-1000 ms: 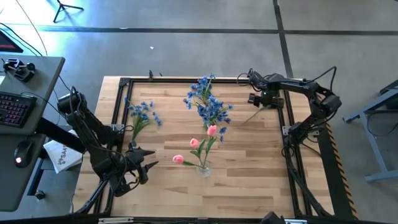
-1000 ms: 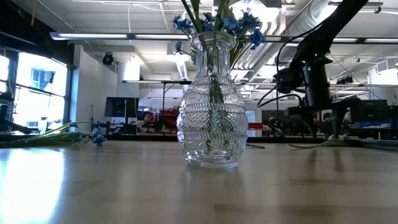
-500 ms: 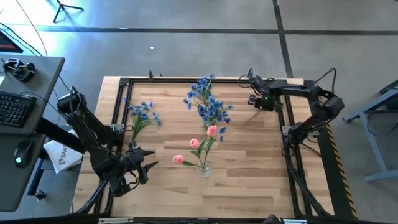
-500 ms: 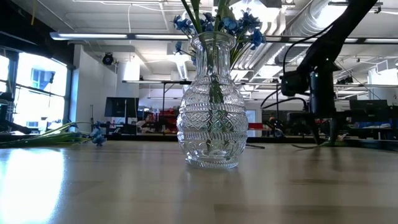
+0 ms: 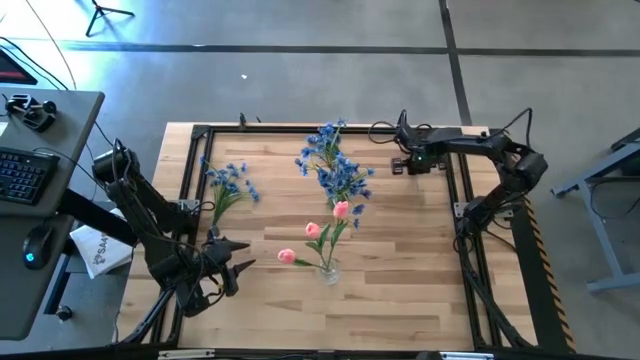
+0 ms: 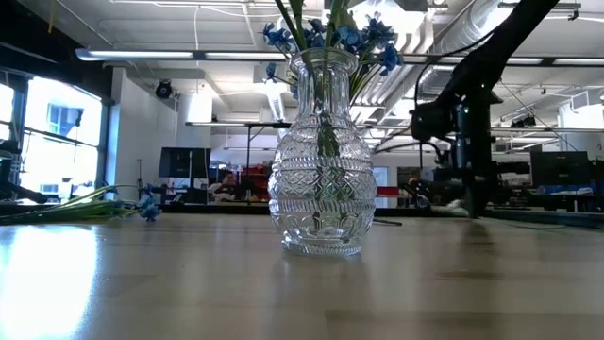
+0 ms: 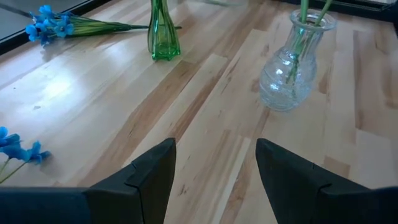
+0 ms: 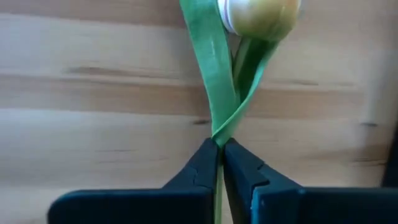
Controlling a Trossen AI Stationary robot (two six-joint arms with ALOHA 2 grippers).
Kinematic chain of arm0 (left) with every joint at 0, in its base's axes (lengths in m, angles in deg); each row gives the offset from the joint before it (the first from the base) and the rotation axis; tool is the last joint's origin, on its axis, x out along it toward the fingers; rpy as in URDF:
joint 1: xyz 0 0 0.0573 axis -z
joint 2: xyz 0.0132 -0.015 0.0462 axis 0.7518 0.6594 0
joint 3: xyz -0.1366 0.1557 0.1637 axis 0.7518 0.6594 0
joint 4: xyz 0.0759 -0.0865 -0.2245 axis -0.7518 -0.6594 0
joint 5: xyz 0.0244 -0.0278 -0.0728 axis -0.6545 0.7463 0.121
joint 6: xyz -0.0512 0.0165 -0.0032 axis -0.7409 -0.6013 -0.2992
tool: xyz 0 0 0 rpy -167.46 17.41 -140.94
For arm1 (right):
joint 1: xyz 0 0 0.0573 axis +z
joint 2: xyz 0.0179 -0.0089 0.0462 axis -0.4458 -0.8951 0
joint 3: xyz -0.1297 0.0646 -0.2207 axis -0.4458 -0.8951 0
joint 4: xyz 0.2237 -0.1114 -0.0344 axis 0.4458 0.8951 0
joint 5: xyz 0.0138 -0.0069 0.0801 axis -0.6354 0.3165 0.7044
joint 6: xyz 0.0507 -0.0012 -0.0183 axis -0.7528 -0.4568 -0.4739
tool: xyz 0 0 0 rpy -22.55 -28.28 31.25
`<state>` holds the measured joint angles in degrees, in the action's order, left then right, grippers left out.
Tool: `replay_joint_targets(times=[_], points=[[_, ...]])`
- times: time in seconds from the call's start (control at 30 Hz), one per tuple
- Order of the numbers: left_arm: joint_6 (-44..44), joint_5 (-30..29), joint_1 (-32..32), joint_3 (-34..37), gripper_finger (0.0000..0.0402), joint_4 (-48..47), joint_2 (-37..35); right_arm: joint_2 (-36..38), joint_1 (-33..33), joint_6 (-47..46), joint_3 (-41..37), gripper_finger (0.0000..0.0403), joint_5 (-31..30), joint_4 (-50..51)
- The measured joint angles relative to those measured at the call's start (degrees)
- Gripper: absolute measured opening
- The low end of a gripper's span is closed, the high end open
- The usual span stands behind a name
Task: Sort flowers into vase by color
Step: Put the pink tulip into the transparent vase
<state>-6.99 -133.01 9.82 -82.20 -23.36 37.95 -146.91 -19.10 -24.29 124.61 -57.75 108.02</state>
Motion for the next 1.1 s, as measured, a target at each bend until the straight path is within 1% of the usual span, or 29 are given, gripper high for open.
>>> replay_joint_targets(times=[0.07,0.17,0.27,0.37,0.43,0.5,0.57,0.63,0.73,0.77,0.83,0.9,0.97,1.03,1.1], points=[[1.2,0.0,0.0,0.0,0.0209,0.9,0.0,2.3,2.8,0.6,-0.2,0.0014,-1.9,0.0],[2.1,0.0,0.0,0.0,0.0209,2.1,0.0,7.8,8.4,0.9,-1.4,0.0005,-5.4,-1.4],[2.4,0.0,0.0,0.0,0.0209,2.6,0.0,15.8,15.8,-2.0,-3.8,0.0006,-8.6,-5.1],[2.4,-0.1,0.0,0.0,0.0209,3.0,0.0,25.1,25.1,-5.2,-7.0,0.0003,-13.1,-10.5],[2.4,-0.2,0.0,0.0,0.0209,3.0,0.0,31.1,32.4,-8.2,-9.2,0.0003,-16.8,-15.7],[2.5,-0.5,0.0,0.0,0.0209,3.0,0.0,36.1,40.7,-9.6,-11.3,0.0002,-21.9,-22.7],[2.9,-1.3,0.0,0.0,0.0209,3.0,0.0,39.4,49.8,-7.6,-13.5,0.0002,-28.9,-33.6],[3.4,-2.1,0.0,0.0,0.0209,3.5,0.0,40.4,59.1,-1.9,-15.7,0.0002,-35.7,-47.1],[3.4,-3.8,0.0,0.0,0.0209,3.5,0.0,37.9,70.7,12.3,-18.6,0.0001,-43.8,-70.1],[3.4,-4.3,0.0,0.0,0.0209,3.6,0.0,36.2,73.8,17.5,-19.2,0.0001,-45.5,-78.0],[3.5,-5.4,0.0,0.0,0.0209,3.7,0.0,31.7,78.7,27.5,-19.9,0.0001,-46.4,-92.0],[3.4,-6.5,0.0,0.0,0.0209,3.8,0.0,26.0,81.8,36.1,-19.7,0.0001,-44.7,-103.7],[3.5,-7.5,0.0,0.0,0.0209,4.1,0.0,19.7,83.2,42.7,-18.2,0.0001,-40.0,-113.2],[3.5,-7.8,0.0,0.0,0.0209,4.2,0.0,13.6,83.2,47.9,-15.7,0.0001,-33.8,-120.5],[3.4,-8.0,0.0,0.0,0.0209,4.2,0.0,8.0,83.1,52.7,-12.6,0.0001,-29.9,-124.4]])
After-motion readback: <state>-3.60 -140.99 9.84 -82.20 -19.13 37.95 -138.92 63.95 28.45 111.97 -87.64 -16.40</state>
